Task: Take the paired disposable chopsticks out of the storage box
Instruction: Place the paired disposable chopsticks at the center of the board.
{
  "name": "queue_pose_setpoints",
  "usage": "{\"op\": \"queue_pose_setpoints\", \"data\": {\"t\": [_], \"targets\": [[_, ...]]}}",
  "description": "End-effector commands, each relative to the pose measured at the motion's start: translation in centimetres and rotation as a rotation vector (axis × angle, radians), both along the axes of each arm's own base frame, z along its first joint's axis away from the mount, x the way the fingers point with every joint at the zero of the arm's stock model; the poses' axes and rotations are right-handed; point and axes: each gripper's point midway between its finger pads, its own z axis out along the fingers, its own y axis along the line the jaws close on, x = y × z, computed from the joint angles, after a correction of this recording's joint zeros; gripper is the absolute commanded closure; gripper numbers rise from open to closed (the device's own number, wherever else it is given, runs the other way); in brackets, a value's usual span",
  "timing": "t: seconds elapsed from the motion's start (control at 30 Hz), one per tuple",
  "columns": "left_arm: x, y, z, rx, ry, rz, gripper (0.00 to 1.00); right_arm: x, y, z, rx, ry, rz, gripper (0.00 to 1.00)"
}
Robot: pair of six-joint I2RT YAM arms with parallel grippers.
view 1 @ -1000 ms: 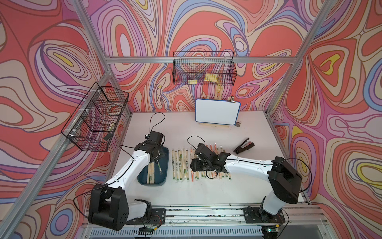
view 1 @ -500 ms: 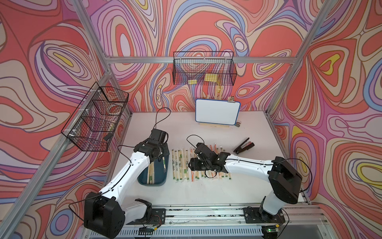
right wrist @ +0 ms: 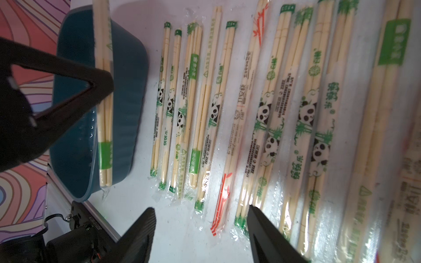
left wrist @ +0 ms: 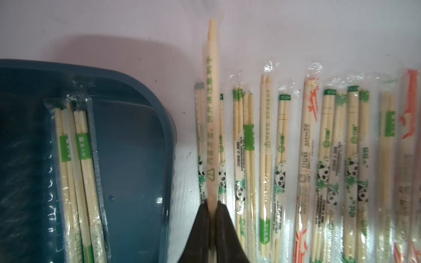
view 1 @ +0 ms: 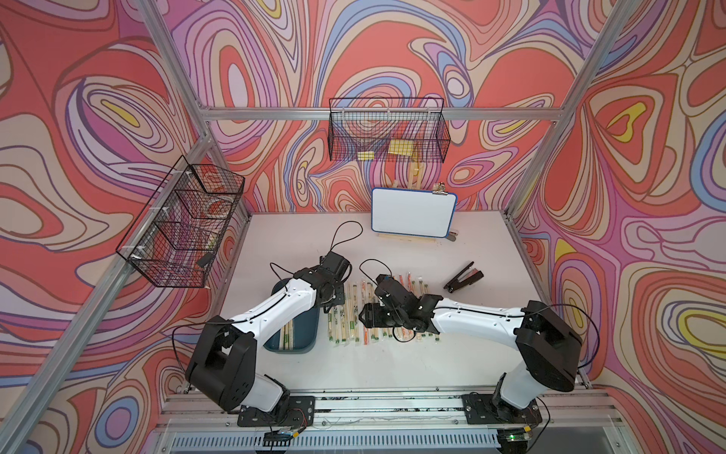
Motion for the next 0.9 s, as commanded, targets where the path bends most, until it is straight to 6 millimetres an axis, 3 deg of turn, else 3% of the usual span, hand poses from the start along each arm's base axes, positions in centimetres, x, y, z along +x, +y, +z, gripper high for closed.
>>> {"op": "queue_pose_setpoints", "data": {"t": [0.0, 0.33, 0.5, 0.87], "targets": [[0.0, 1.1, -1.4, 0.067, 0.011, 0.024, 1.00, 0.0, 0.2, 0.9, 0.047, -0.012, -0.004, 0.30], [-0.2, 3.2, -3.6, 0.214, 0.054, 0.017, 1.00, -0.2, 0.6, 0.8, 0.072, 0.002, -0.001, 0.21], [-0.2, 4.0, -4.5, 0.243, 0.074, 0.020, 1.00, -0.1, 0.6, 0.9, 0.066, -0.002, -0.004, 0.11], [0.2, 2.9, -5.6, 0.183, 0.091, 0.018, 1.00, -0.2, 0.6, 0.8, 0.060, -0.001, 0.002, 0.06]]}}
